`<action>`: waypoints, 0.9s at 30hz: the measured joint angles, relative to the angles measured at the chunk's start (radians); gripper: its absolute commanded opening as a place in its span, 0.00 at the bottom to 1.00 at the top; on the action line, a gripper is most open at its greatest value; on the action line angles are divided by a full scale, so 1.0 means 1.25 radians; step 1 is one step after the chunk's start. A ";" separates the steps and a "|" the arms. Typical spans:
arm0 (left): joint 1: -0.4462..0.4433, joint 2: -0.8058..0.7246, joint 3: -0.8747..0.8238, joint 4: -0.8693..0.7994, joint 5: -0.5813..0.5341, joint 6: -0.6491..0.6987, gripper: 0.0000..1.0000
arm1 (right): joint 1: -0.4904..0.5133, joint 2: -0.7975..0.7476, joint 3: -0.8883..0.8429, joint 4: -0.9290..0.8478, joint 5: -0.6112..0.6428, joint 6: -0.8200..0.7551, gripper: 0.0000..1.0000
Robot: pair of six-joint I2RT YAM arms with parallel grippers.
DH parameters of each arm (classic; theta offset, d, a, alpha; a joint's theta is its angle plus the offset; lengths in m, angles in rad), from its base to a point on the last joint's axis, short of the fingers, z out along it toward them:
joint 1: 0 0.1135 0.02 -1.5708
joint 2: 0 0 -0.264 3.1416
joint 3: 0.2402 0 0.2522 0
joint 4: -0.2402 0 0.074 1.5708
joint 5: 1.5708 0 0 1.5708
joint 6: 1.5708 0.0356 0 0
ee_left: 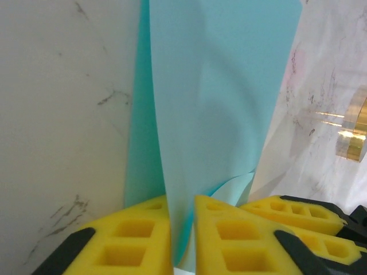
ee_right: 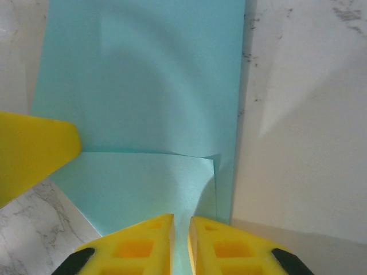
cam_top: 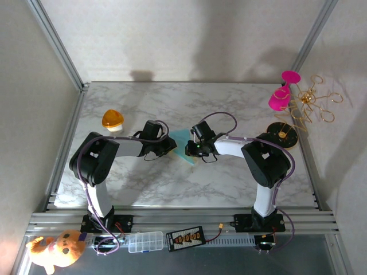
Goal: Fold a paper plane with a square sheet of paper (pick it up from the middle)
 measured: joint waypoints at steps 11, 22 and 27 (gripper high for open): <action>0.000 -0.003 -0.012 0.013 0.006 -0.036 0.00 | -0.002 -0.054 -0.007 0.003 0.060 -0.081 0.46; -0.049 -0.052 -0.012 0.005 -0.072 -0.132 0.00 | 0.013 -0.304 -0.217 0.205 0.177 -0.256 0.51; -0.078 -0.053 0.004 -0.016 -0.109 -0.169 0.00 | 0.074 -0.304 -0.303 0.299 0.195 -0.370 0.48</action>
